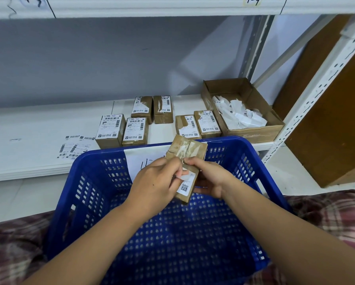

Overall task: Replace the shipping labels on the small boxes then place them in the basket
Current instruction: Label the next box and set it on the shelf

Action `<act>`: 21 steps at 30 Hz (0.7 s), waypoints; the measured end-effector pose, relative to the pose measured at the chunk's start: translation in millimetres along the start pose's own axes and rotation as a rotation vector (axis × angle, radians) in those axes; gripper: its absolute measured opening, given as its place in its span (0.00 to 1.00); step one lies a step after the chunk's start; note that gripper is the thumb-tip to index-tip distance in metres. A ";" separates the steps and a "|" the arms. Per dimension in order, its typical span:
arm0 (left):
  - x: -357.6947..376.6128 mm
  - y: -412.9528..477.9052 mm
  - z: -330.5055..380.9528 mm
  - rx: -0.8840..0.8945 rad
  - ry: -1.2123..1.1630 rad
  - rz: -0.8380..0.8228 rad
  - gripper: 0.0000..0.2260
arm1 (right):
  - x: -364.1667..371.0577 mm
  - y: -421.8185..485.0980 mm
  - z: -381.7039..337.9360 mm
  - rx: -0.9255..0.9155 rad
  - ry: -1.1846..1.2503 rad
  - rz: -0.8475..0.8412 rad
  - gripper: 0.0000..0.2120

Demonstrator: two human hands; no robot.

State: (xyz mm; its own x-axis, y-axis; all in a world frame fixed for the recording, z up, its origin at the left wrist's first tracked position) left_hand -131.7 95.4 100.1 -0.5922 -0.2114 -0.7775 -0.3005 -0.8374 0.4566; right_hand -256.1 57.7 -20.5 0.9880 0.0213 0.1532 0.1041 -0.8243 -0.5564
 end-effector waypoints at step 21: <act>9.5 -3.0 4.8 0.033 0.032 -0.095 0.05 | -25.7 11.5 4.7 0.034 -0.015 0.116 0.18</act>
State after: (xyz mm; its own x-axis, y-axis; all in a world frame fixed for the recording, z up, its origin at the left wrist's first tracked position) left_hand -139.9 98.3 93.4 -0.5363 -0.1482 -0.8309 -0.3790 -0.8373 0.3940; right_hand -279.7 50.3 -34.7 0.9952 -0.0645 0.0736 -0.0078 -0.8019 -0.5975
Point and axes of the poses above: each hand's wrist, its own y-axis towards the middle knuckle, its own x-axis out of the palm, z = x × y, the point moved 9 cm from there along y, towards the middle knuckle, and after that the axes turned 5 degrees about -x, right-handed, at the moved point
